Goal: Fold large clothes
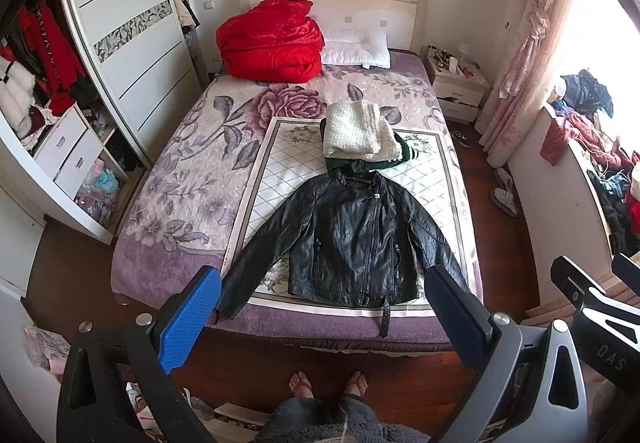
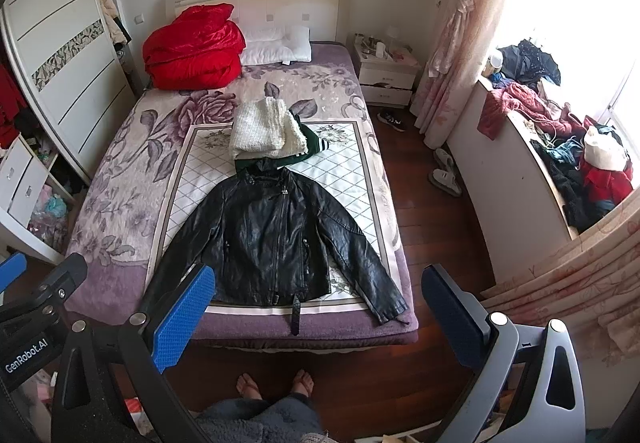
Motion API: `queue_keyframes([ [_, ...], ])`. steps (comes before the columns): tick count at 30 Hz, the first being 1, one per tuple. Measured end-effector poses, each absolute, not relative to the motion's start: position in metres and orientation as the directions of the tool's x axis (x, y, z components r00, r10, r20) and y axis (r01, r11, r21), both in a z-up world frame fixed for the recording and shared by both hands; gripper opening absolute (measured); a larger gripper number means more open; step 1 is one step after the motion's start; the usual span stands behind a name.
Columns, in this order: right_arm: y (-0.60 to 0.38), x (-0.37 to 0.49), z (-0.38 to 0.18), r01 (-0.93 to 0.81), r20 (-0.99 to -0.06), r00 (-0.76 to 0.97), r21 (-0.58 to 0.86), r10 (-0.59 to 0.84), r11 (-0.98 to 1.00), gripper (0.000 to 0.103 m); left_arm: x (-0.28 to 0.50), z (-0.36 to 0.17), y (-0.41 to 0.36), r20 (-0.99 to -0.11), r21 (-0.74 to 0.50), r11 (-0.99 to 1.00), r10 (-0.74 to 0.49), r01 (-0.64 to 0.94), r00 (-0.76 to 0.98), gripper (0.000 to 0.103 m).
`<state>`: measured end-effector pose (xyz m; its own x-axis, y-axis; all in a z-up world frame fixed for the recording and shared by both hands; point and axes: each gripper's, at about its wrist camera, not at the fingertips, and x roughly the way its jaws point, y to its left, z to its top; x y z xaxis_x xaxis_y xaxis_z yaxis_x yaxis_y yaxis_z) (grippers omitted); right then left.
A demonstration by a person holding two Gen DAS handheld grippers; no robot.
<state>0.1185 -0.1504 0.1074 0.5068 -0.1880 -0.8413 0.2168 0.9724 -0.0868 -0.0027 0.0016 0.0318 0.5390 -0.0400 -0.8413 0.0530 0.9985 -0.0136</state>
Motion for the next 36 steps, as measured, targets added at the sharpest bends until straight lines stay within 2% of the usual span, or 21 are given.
queue_keyframes([
  [36, -0.148, 0.119, 0.115, 0.220, -0.832, 0.520, -0.086, -0.191, 0.972, 0.103, -0.003, 0.029, 0.001, -0.839, -0.014, 0.998, -0.041, 0.054, 0.542, 0.103],
])
